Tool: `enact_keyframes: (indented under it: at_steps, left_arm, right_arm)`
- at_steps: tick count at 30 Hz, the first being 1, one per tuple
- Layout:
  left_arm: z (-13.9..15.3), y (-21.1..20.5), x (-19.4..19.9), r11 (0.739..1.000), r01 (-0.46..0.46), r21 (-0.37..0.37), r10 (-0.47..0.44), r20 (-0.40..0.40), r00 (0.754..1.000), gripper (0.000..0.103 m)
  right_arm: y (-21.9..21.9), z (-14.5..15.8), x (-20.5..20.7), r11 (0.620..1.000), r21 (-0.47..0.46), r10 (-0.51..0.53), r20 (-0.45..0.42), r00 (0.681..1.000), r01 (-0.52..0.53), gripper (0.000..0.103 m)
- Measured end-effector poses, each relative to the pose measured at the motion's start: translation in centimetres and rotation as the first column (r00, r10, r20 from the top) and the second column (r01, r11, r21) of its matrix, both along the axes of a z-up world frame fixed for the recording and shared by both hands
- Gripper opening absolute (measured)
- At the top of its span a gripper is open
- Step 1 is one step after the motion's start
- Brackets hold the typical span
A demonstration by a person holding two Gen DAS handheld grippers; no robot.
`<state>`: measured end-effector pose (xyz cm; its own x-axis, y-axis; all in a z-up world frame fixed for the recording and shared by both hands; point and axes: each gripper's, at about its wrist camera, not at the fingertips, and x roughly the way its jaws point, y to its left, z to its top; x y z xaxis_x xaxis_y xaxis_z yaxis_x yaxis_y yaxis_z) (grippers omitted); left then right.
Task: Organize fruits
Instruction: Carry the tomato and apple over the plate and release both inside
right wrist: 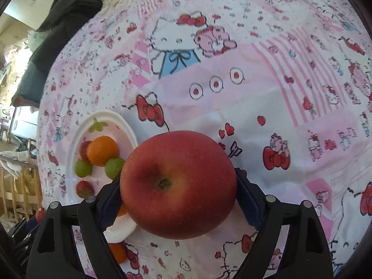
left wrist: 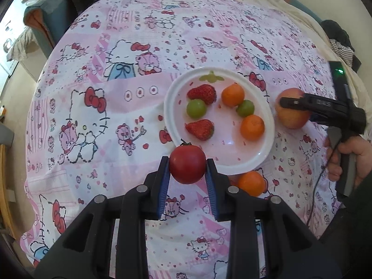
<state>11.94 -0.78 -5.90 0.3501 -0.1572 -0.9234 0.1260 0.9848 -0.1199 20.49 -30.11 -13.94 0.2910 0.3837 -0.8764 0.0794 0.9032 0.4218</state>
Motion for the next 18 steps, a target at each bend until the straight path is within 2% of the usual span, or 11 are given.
enact_keyframes:
  at_steps: [6,13,18]
  left_arm:
    - [0.5,1.4,-0.5,0.999,-0.045,-0.016,0.046,0.022,0.999,0.026]
    - [1.7,3.1,-0.8,0.994,-0.11,-0.027,0.111,0.067,0.991,0.026]
    - [1.8,4.2,-0.6,0.987,-0.158,-0.035,0.161,0.068,0.985,0.026]
  right_arm:
    - [-0.5,2.9,-1.7,0.999,0.027,-0.018,0.064,0.998,0.017,0.088]
    - [1.5,7.2,-4.7,0.993,0.1,0.047,0.154,0.987,-0.063,0.088]
    - [4.6,6.7,-6.0,0.978,0.152,0.12,0.137,0.983,-0.141,0.088]
